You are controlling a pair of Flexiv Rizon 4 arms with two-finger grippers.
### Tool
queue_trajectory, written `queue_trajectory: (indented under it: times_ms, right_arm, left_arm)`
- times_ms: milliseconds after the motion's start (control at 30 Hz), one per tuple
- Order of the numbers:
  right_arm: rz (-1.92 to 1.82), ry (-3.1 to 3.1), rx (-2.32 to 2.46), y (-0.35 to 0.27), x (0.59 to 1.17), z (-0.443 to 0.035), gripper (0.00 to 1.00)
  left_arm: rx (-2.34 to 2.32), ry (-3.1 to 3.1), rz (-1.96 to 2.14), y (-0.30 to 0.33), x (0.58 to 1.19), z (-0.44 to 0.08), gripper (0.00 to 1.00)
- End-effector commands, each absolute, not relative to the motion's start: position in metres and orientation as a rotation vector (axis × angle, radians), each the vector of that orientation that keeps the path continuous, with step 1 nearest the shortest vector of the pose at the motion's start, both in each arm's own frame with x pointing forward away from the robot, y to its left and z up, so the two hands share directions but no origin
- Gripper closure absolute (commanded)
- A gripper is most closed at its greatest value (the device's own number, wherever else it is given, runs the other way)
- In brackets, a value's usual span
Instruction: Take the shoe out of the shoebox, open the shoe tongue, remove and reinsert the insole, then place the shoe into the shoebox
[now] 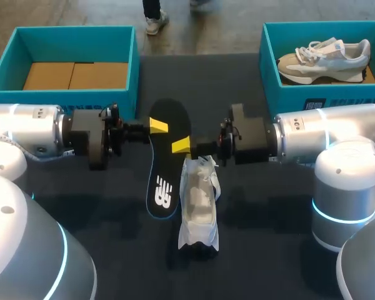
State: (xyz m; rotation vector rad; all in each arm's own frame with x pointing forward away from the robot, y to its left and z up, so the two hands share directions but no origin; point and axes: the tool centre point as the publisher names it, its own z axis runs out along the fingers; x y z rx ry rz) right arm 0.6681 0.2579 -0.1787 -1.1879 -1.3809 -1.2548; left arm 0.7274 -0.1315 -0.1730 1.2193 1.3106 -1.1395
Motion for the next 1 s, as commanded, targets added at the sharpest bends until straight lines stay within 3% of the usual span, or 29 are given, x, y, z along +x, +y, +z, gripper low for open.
queue_trajectory:
  times_ms: [33, 67, 100, 1000]
  right_arm:
    - [-1.257, -1.374, -1.195, 0.26, 0.667, -0.18, 1.0]
    - [-1.256, -1.374, -1.198, 0.26, 0.667, -0.18, 0.54]
    - [-1.251, -1.375, -1.204, 0.26, 0.667, -0.18, 0.0]
    - [-1.11, -1.471, -1.325, 0.166, 0.636, -0.192, 0.0]
  left_arm:
    - [1.218, 1.311, -1.134, -0.133, 0.727, -0.174, 1.0]
    - [1.218, 1.311, -1.135, -0.133, 0.727, -0.174, 1.0]
    - [1.218, 1.311, -1.135, -0.133, 0.727, -0.173, 1.0]
    - [1.267, 1.383, -1.253, -0.114, 0.669, -0.165, 1.0]
